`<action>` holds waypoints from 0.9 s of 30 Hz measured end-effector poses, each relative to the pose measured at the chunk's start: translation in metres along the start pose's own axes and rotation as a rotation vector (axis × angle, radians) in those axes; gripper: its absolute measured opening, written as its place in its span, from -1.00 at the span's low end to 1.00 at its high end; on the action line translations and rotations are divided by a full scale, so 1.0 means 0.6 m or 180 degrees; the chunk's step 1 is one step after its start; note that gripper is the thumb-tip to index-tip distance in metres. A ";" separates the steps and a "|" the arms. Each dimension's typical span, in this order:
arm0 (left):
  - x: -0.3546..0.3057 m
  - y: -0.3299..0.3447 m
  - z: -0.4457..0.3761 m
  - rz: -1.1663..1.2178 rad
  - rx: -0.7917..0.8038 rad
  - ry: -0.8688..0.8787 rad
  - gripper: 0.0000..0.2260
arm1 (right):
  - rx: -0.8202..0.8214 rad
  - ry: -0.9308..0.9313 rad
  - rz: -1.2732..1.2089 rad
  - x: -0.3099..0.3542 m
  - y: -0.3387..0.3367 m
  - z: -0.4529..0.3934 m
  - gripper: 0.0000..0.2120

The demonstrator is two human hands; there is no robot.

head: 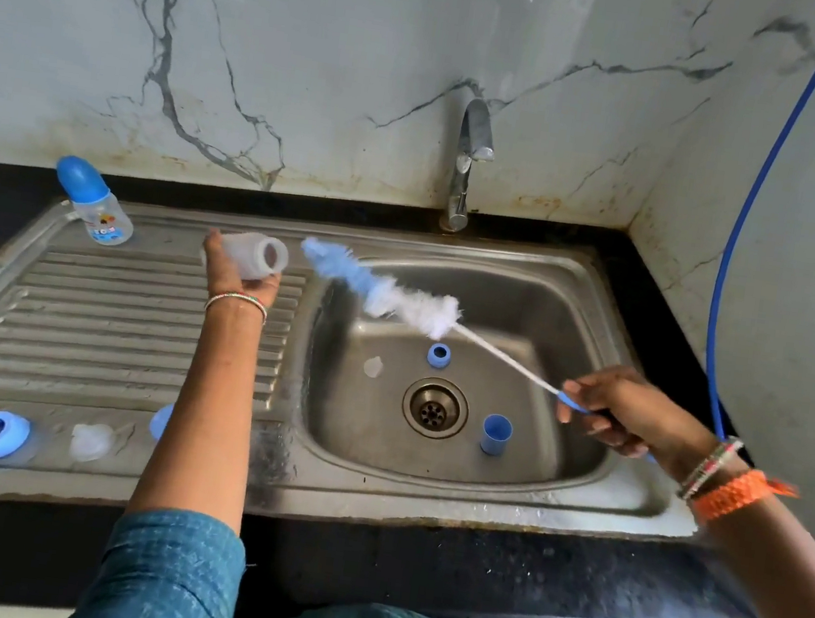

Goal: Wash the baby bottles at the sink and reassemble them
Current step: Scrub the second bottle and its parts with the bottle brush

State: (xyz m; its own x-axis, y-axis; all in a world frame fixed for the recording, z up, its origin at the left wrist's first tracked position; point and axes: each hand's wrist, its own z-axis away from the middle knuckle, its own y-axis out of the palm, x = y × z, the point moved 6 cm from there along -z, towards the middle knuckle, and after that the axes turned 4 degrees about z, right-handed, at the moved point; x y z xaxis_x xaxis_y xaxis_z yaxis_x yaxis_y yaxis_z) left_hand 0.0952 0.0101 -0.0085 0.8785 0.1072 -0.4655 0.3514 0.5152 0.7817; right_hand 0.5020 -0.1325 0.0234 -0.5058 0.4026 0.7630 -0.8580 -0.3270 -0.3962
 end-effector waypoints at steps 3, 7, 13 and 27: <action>-0.016 -0.002 -0.011 -0.0214 0.0035 -0.0189 -0.72 | -0.0431 -0.0009 -0.0390 -0.038 -0.062 0.014 -0.62; 0.079 0.020 0.024 -0.2144 0.0663 -0.1200 -0.84 | -0.0825 -0.0067 -0.0491 -0.037 -0.088 0.002 -0.65; 0.259 0.015 0.076 -0.8196 0.2343 0.0341 -0.66 | -0.0773 -0.0342 -0.0154 0.012 -0.025 -0.058 -0.71; 0.414 -0.121 0.037 -1.0757 0.3522 0.0379 -0.60 | -0.0842 -0.0564 0.0076 0.008 -0.027 -0.119 -0.78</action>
State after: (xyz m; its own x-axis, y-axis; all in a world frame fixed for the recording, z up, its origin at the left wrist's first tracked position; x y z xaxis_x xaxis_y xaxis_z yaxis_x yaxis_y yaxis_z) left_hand 0.2952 -0.0194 -0.1719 -0.6773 0.5995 0.4264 -0.7011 -0.3503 -0.6211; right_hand 0.5070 -0.0643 -0.0029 -0.5225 0.2345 0.8197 -0.8514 -0.0914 -0.5165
